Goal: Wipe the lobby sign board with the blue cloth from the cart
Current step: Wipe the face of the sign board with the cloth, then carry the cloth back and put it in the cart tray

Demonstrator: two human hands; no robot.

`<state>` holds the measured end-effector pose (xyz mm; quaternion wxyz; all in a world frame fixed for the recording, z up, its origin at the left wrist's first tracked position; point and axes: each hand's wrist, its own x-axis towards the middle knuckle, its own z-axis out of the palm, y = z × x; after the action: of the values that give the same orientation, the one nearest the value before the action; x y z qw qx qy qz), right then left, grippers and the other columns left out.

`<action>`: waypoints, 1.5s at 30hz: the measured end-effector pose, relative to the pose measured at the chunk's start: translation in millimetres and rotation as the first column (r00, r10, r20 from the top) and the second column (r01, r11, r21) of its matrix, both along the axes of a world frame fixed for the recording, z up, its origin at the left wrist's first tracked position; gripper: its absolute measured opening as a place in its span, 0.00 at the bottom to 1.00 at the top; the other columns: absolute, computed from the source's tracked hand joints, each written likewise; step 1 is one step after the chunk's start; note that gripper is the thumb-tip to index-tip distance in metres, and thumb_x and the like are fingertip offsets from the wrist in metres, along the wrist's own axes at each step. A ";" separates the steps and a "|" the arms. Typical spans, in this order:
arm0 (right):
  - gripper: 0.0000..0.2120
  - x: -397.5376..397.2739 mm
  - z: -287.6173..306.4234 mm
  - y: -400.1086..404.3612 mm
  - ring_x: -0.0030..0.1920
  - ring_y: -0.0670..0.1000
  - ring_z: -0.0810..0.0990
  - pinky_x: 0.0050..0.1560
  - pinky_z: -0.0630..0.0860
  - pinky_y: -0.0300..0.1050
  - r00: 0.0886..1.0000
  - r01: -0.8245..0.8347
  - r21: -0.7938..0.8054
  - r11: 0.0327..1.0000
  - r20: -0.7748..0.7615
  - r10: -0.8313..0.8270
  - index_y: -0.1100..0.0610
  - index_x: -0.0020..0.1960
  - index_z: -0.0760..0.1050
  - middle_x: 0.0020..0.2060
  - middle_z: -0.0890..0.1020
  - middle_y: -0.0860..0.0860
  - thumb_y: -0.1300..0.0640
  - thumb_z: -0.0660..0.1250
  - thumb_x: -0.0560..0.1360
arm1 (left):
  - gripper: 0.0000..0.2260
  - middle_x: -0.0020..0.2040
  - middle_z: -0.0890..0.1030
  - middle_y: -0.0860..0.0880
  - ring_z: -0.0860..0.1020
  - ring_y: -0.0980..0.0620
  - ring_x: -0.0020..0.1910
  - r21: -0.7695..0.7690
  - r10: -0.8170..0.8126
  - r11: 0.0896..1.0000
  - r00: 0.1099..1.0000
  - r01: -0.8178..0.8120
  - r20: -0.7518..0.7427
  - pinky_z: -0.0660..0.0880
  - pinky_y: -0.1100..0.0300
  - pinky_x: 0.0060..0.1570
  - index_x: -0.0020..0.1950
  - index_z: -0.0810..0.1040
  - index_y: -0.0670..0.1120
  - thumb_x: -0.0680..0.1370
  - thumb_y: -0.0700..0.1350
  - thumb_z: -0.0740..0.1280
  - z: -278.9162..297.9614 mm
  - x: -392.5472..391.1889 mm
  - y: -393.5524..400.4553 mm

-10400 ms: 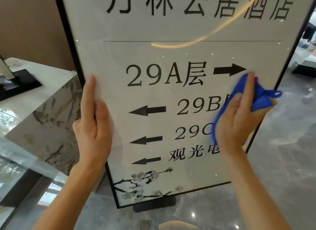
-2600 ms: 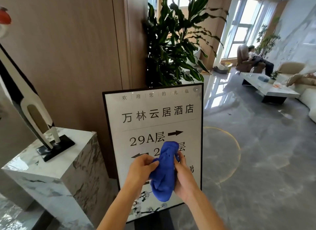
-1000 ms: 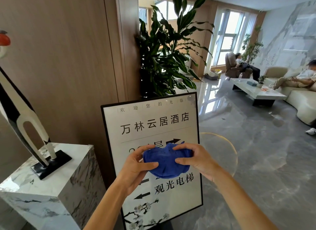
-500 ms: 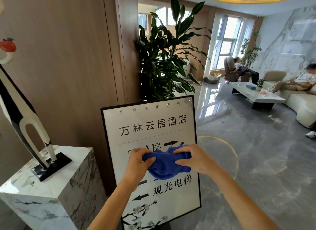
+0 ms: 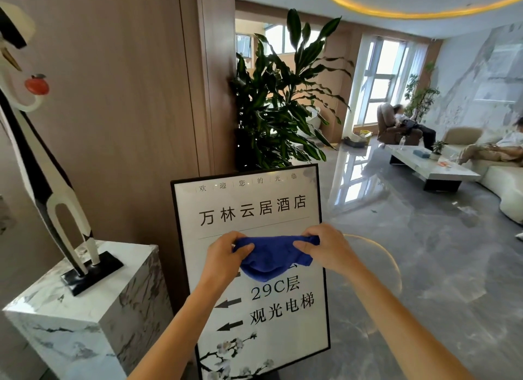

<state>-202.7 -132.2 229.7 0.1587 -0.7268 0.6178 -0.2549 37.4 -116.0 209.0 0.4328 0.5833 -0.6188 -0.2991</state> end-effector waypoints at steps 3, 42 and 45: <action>0.07 -5.1 4.6 0.7 0.50 0.50 0.75 0.51 0.68 0.44 0.999 -0.034 -0.023 0.999 0.023 0.035 0.53 0.45 0.81 0.46 0.80 0.53 0.50 0.71 0.77 | 0.02 0.45 0.82 0.48 0.78 0.52 0.41 -0.012 0.004 1.000 0.999 -0.003 0.053 0.72 0.71 0.26 0.51 0.80 0.48 0.80 0.43 0.68 6.7 -3.9 -0.2; 0.10 25.8 -21.8 22.0 0.34 0.54 0.78 0.35 0.71 0.44 0.990 0.088 0.004 0.996 0.110 -0.088 0.58 0.41 0.83 0.31 0.83 0.55 0.52 0.73 0.76 | 0.02 0.41 0.86 0.44 0.84 0.44 0.42 0.059 -0.107 0.993 0.992 0.103 0.068 0.82 0.54 0.39 0.47 0.85 0.47 0.76 0.43 0.74 -3.6 41.2 -10.9; 0.13 41.1 -32.9 27.8 0.34 0.54 0.79 0.35 0.72 0.43 0.985 0.163 0.001 0.987 0.064 -0.163 0.60 0.42 0.84 0.33 0.83 0.58 0.49 0.73 0.75 | 0.05 0.45 0.87 0.42 0.84 0.43 0.45 0.069 -0.138 0.989 0.988 0.134 0.070 0.83 0.50 0.46 0.50 0.85 0.44 0.76 0.43 0.74 -14.5 55.0 -14.2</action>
<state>-161.6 -104.5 196.7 0.1552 -0.6657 0.6692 -0.2913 92.4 -130.2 194.5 0.3694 0.5639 -0.6630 -0.3256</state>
